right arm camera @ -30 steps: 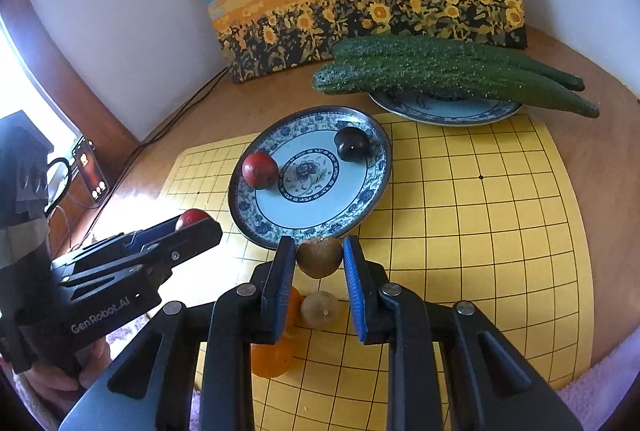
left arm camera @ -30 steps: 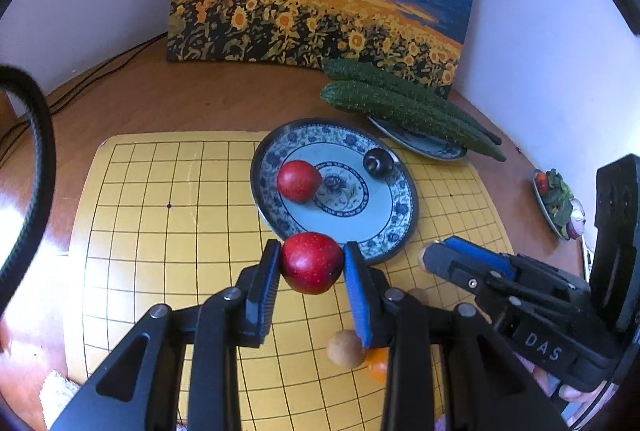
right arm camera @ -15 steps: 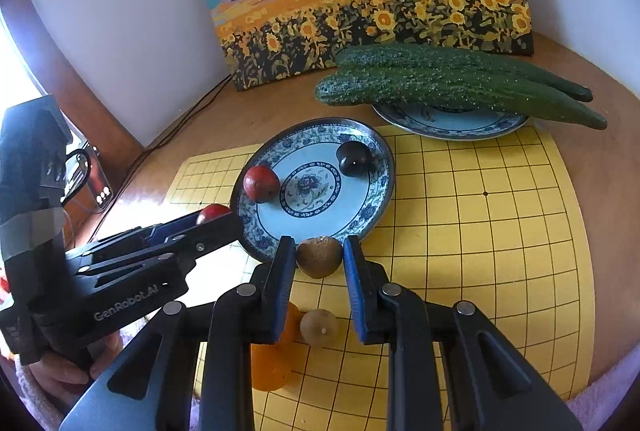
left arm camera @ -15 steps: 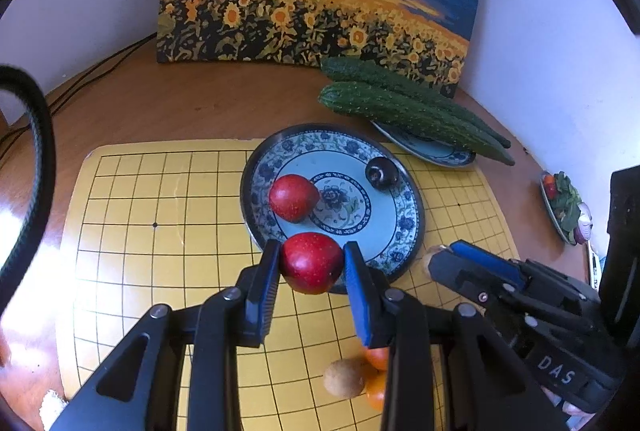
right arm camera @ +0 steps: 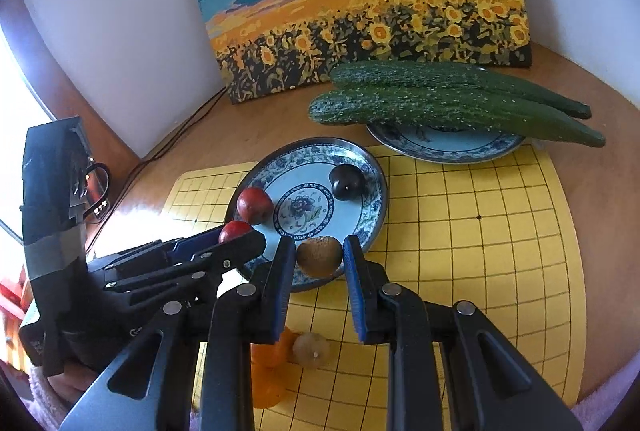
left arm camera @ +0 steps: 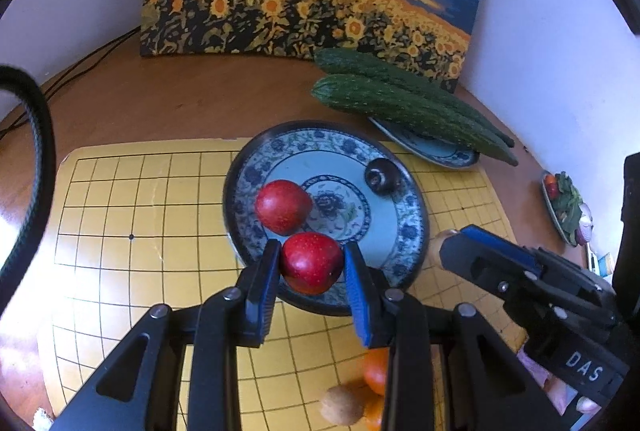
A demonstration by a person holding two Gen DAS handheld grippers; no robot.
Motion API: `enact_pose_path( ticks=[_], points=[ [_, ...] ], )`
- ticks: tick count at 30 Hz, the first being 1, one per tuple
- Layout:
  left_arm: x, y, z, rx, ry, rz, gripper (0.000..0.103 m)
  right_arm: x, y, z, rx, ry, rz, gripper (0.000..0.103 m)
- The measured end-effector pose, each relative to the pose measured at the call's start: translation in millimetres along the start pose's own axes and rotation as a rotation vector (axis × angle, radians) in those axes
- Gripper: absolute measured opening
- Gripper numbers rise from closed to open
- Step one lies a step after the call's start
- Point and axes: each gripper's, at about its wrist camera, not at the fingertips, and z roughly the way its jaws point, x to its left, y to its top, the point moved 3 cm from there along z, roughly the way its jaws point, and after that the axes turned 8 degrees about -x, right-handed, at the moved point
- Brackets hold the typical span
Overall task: Organize fruits
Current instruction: 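Carry the red apple and brown kiwi over the blue-and-white plate with both grippers, then lower and open the left gripper on the plate while the right gripper releases the kiwi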
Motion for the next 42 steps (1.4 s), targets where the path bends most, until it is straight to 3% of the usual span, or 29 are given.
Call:
enact_pose_path(
  ticks=[20, 36, 39, 42],
  points=[
    [16, 14, 22, -0.031, 0.036, -0.028, 0.033, 4, 12, 36, 0.003, -0.014, -0.102, 0.026],
    [14, 15, 26, -0.039, 0.048, -0.009, 0.033, -8, 9, 48, 0.011, -0.035, -0.079, 0.026],
    [13, 15, 23, -0.039, 0.033, -0.013, 0.038, -8, 8, 48, 0.007, -0.029, -0.07, 0.027],
    [14, 16, 18, -0.042, 0.052, -0.006, 0.044, -8, 8, 46, -0.004, -0.036, -0.07, 0.034]
  ],
)
